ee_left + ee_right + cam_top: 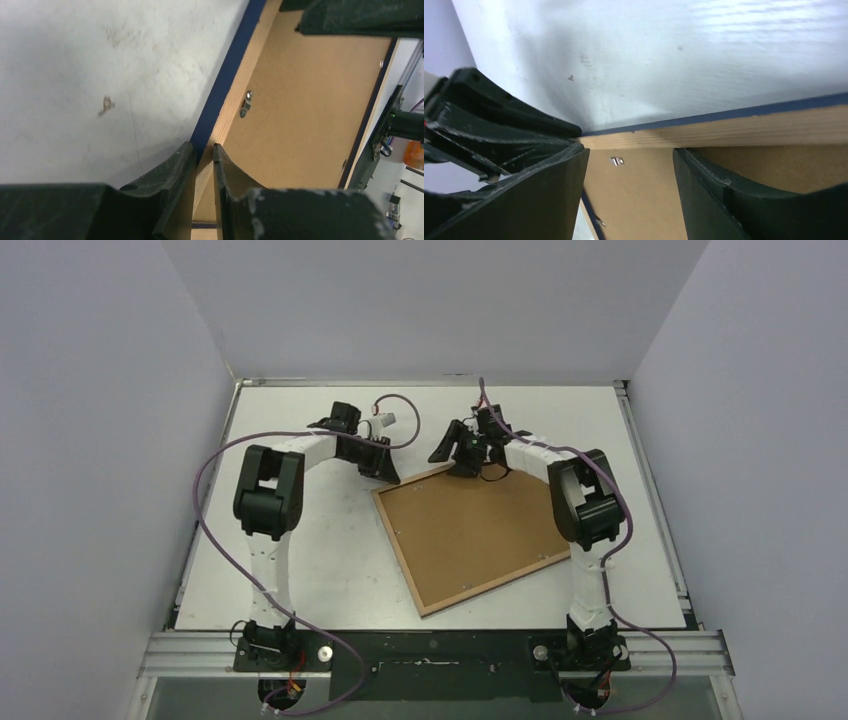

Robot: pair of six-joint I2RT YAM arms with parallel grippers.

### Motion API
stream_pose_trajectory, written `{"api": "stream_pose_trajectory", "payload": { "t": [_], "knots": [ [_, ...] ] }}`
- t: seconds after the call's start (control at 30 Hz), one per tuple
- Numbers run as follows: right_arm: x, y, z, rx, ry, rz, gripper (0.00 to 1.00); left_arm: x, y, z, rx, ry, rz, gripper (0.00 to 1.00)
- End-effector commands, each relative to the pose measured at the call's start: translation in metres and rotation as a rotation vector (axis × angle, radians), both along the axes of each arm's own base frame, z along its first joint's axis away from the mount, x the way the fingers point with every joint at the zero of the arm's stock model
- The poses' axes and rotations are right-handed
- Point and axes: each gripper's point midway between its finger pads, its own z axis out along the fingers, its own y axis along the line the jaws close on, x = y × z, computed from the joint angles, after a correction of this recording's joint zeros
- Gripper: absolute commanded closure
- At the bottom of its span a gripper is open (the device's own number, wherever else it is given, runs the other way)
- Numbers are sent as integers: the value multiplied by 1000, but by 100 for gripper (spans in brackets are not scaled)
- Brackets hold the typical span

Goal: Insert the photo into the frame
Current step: Adjust the photo frame at the center of the board.

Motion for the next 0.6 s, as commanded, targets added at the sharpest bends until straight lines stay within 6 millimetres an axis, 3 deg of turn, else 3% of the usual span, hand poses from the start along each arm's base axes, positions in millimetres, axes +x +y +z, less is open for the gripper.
{"api": "stream_pose_trajectory", "payload": {
  "t": [0.0,0.3,0.47,0.57],
  "knots": [
    [30,10,-3,-30,-70,0,36,-39,19,4,26,57,-19,85],
    [36,57,1,27,-88,92,36,-63,22,7,0,92,-48,86],
    [28,87,24,96,-109,175,36,-75,19,12,-42,118,-37,86],
    [20,86,35,115,-99,176,36,-77,20,15,-65,126,-3,84]
  ]
}}
